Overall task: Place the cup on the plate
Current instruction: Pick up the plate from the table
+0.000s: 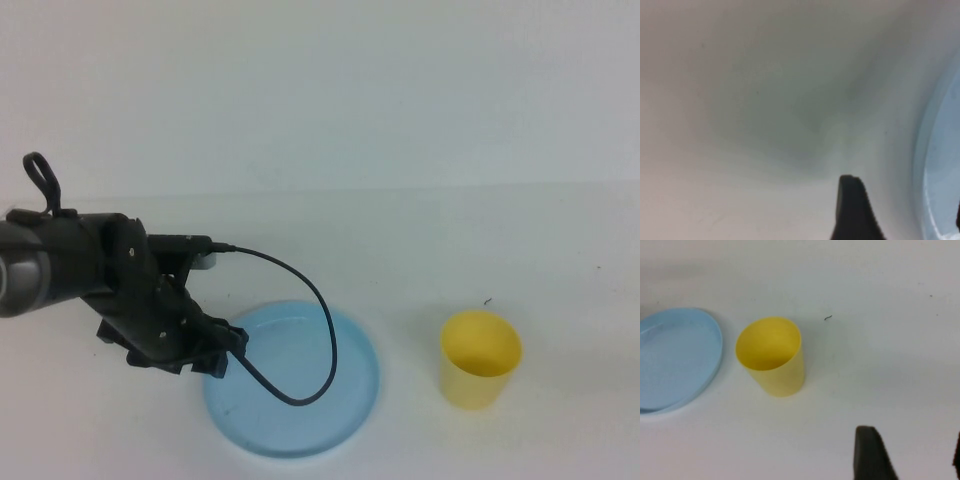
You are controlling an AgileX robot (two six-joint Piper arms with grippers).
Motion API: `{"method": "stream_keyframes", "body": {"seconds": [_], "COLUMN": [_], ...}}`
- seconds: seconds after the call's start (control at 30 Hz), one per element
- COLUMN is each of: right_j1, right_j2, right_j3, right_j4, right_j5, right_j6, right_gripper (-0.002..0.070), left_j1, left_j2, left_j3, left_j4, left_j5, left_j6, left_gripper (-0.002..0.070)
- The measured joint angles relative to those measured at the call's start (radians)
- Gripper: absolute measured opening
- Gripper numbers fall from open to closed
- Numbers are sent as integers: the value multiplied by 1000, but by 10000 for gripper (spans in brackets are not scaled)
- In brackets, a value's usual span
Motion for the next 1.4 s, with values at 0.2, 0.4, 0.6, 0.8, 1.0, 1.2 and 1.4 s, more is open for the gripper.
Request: {"method": "stream_keyframes", "body": {"seconds": [0.2, 0.4, 0.6, 0.8, 1.0, 1.2, 1.4], "right_j1": [0, 0, 0, 0, 0, 0, 0], "right_j2": [0, 0, 0, 0, 0, 0, 0], "right_j3": [0, 0, 0, 0, 0, 0, 0], "right_j4": [0, 0, 0, 0, 0, 0, 0], "right_j5": [0, 0, -6, -14, -15, -18, -18], "right_j6": [0, 0, -2, -2, -2, -2, -2], "right_gripper": [357, 357, 357, 357, 357, 357, 348], "left_j1": [0, 0, 0, 0, 0, 0, 0], "left_j2": [17, 17, 17, 17, 17, 17, 17], "left_j3": [0, 0, 0, 0, 0, 0, 0], "left_j4": [5, 9, 25, 71, 133, 133, 129], "left_j5": [14, 15, 19, 46, 85, 102, 88], "left_j6": [15, 21, 25, 25, 19, 54, 91], "left_gripper": [400, 400, 400, 392, 272, 43, 1]}}
